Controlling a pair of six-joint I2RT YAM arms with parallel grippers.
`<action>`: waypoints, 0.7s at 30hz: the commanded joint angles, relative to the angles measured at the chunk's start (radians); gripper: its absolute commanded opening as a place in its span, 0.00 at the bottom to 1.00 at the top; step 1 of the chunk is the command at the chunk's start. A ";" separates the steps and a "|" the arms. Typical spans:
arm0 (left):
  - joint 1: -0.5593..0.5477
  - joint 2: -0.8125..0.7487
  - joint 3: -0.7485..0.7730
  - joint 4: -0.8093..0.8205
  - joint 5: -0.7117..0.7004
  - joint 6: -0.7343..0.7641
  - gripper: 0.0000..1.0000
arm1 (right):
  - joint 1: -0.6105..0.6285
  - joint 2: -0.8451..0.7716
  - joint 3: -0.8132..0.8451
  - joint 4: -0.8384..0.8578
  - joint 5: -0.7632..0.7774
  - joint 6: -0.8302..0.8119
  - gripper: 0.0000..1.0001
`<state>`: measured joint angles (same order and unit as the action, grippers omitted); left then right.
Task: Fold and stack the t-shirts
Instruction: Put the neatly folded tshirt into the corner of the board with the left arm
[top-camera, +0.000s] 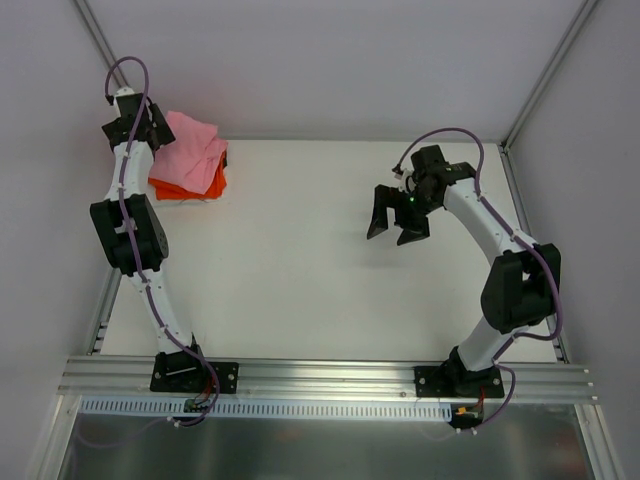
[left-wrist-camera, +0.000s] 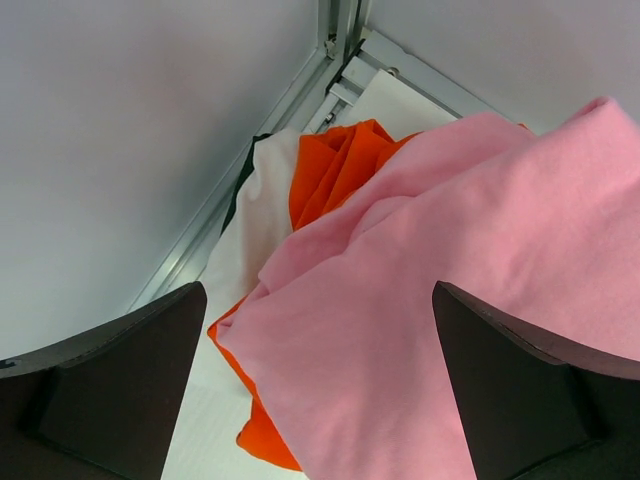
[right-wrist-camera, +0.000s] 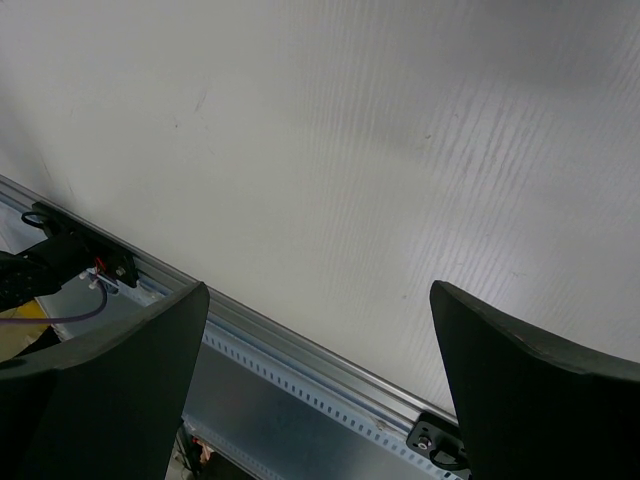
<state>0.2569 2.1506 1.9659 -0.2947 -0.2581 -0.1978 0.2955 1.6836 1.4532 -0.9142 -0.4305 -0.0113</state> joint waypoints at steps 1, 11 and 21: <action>0.007 -0.050 0.007 0.048 -0.024 -0.011 0.98 | 0.011 -0.064 0.001 -0.012 0.001 0.008 0.99; -0.001 -0.210 -0.198 0.209 0.445 -0.107 0.99 | 0.028 -0.105 -0.062 0.080 -0.016 0.062 1.00; -0.027 -0.547 -0.519 0.259 0.629 -0.095 0.99 | 0.033 -0.173 -0.109 0.182 -0.013 0.076 0.99</action>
<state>0.2352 1.7245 1.4952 -0.0990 0.2794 -0.2817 0.3214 1.5707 1.3476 -0.7845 -0.4343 0.0528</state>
